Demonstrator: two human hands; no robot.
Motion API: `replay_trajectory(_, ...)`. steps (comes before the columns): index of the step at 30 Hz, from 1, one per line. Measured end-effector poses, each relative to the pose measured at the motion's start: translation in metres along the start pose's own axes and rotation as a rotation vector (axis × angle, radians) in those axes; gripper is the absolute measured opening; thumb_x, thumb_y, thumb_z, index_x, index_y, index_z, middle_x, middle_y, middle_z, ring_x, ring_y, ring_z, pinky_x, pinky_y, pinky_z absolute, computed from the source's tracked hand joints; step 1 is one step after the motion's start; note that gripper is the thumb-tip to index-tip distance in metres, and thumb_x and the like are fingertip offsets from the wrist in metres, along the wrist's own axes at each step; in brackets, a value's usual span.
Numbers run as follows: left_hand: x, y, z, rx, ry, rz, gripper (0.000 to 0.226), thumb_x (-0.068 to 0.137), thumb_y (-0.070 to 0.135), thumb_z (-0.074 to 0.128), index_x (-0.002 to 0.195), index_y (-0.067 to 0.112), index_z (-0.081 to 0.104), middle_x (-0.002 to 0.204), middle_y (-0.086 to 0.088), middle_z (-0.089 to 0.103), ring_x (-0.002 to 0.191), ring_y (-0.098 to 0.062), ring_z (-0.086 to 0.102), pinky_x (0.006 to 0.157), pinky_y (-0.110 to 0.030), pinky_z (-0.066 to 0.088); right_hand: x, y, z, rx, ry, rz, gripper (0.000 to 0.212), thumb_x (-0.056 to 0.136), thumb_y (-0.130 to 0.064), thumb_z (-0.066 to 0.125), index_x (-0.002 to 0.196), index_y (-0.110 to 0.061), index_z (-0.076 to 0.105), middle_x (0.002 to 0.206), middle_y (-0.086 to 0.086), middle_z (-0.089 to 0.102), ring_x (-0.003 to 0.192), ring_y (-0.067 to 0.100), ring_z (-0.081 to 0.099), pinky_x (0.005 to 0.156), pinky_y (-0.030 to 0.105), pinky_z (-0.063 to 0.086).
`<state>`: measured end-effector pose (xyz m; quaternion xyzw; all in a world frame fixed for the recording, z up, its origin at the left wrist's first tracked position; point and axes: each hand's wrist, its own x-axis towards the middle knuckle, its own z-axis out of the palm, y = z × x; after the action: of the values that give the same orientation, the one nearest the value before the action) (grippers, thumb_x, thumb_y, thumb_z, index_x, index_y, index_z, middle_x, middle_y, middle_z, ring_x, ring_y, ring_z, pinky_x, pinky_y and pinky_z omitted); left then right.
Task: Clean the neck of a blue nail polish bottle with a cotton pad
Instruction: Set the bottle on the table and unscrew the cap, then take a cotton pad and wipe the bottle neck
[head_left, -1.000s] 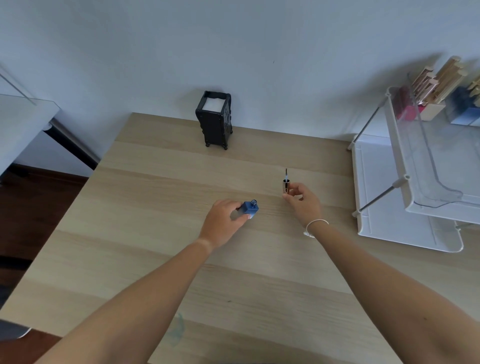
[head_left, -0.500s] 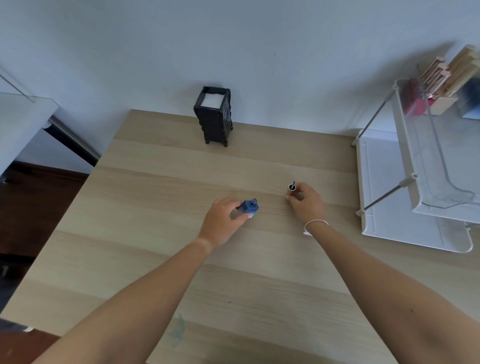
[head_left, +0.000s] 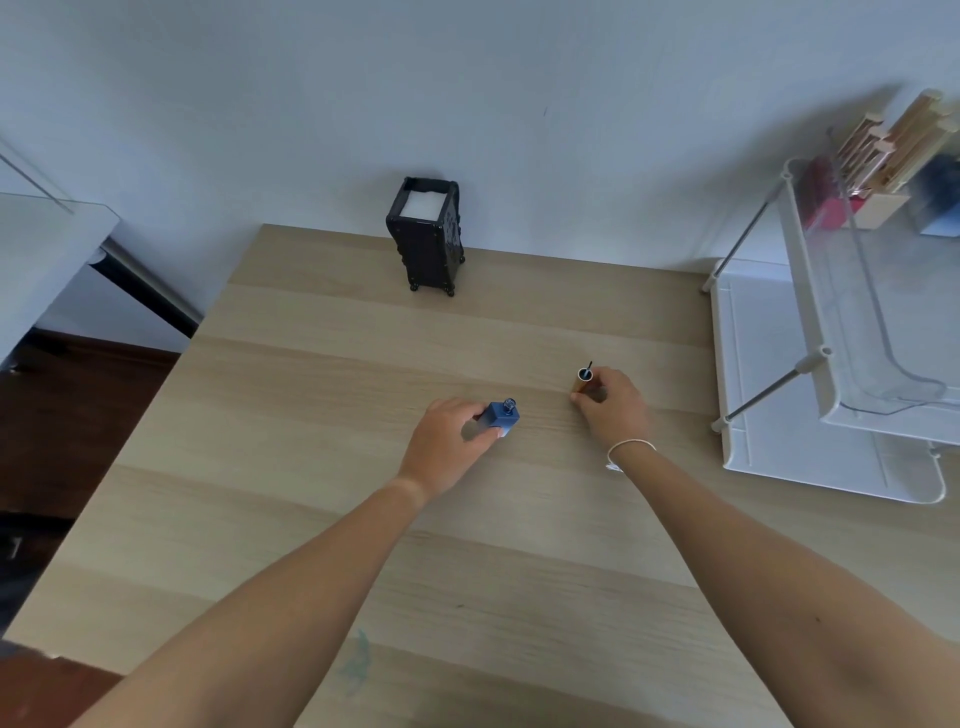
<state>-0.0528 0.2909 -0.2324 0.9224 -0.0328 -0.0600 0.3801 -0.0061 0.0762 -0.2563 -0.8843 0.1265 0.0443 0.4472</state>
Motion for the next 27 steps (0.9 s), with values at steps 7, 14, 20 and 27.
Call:
replay_trajectory(7, -0.005, 0.000, -0.005, -0.008, -0.002, 0.002, 0.025, 0.082, 0.034, 0.061, 0.103, 0.022, 0.064, 0.096, 0.007, 0.064, 0.097, -0.014, 0.051, 0.081, -0.024, 0.034, -0.005, 0.000, -0.003, 0.000, -0.010, 0.000, 0.024, 0.078, -0.014, 0.065, 0.101, -0.014, 0.060, 0.097, 0.005, 0.057, 0.087, 0.017, 0.052, 0.074, 0.023, 0.034)
replay_trajectory(14, -0.014, 0.002, -0.013, -0.040, 0.012, -0.021, 0.021, 0.081, 0.031, 0.063, 0.099, 0.020, 0.064, 0.091, 0.007, 0.062, 0.092, -0.016, 0.054, 0.079, -0.024, 0.037, -0.026, 0.001, -0.012, -0.014, -0.014, -0.008, 0.028, 0.080, -0.012, 0.063, 0.108, -0.011, 0.060, 0.103, 0.010, 0.057, 0.090, 0.019, 0.051, 0.078, 0.023, 0.035)
replay_trajectory(20, -0.024, 0.003, -0.022, -0.117, 0.076, -0.035, 0.016, 0.078, 0.028, 0.064, 0.089, 0.016, 0.066, 0.086, -0.005, 0.067, 0.084, -0.021, 0.057, 0.076, -0.038, 0.045, -0.050, -0.009, -0.008, -0.016, -0.010, -0.020, 0.022, 0.081, -0.013, 0.061, 0.103, -0.009, 0.062, 0.106, 0.013, 0.060, 0.095, 0.019, 0.050, 0.080, 0.023, 0.033)
replay_trajectory(27, -0.036, -0.005, -0.040, -0.205, 0.131, -0.061, 0.018, 0.071, 0.038, 0.061, 0.079, 0.022, 0.062, 0.083, -0.008, 0.066, 0.079, -0.021, 0.058, 0.073, -0.040, 0.048, -0.053, -0.054, 0.008, -0.020, -0.040, -0.095, 0.023, 0.081, -0.019, 0.061, 0.104, -0.014, 0.062, 0.094, -0.001, 0.058, 0.079, 0.012, 0.047, 0.073, 0.023, 0.034)
